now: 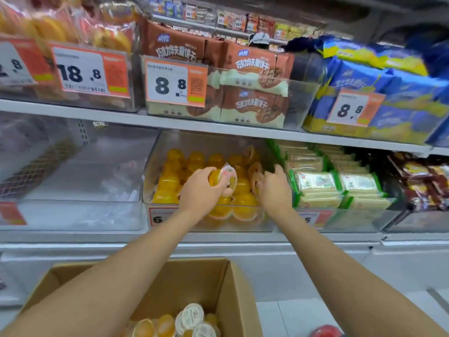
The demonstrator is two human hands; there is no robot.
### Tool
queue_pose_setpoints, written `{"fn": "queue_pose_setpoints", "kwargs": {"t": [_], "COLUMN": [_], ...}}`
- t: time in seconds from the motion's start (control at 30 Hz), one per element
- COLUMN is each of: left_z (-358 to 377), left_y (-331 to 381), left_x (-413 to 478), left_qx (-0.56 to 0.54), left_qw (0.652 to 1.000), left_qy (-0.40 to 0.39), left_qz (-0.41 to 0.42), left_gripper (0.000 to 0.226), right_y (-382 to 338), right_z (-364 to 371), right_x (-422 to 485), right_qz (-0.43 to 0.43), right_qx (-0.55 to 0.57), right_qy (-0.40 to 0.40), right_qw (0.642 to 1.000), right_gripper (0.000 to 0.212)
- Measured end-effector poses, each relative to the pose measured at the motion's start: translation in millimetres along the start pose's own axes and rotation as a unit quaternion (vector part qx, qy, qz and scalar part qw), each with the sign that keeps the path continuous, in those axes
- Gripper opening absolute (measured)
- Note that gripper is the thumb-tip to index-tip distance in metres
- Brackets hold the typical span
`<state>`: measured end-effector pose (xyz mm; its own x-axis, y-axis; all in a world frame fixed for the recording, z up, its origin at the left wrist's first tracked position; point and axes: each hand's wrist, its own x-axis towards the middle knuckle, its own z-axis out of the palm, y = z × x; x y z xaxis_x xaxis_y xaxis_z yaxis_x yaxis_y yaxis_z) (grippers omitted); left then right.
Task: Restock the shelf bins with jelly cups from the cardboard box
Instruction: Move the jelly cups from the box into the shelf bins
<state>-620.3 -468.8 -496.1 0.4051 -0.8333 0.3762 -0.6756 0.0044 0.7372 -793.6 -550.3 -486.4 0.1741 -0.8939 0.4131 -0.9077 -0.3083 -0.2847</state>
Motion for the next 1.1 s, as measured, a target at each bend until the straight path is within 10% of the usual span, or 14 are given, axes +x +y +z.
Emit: {"fn": "queue_pose_setpoints", "kwargs": {"t": [0.27,0.37,0.53,0.83,1.1], "left_z": [3,1,9,2,-1], "left_y": [-10,0,42,16,-11], "left_x": [6,7,11,8,2], "left_qx": [-0.136,-0.168,-0.233,0.139,0.107], "left_qw": [0.989,0.984,0.967,0.984,0.991], "left_qy": [-0.044,-0.043,-0.102,-0.103,-0.079], "left_qz": [-0.040,-0.045,-0.031,0.045,0.029], "left_gripper": [0.047,0.029,0.015,0.032,0.021], "right_y": [6,5,-11,22,16], "right_z": [0,-14,-53,-61,-69], "right_x": [2,-2,-12,-13,-6], "right_qz": [-0.063,-0.070,-0.046,-0.046,-0.062], "right_qx": [-0.043,0.104,0.415,0.056,-0.035], "right_qy": [0.002,0.061,-0.132,-0.062,-0.141], "right_qw": [0.997,0.990,0.899,0.995,0.987], "right_gripper": [0.033,0.031,0.040,0.036,0.038]}}
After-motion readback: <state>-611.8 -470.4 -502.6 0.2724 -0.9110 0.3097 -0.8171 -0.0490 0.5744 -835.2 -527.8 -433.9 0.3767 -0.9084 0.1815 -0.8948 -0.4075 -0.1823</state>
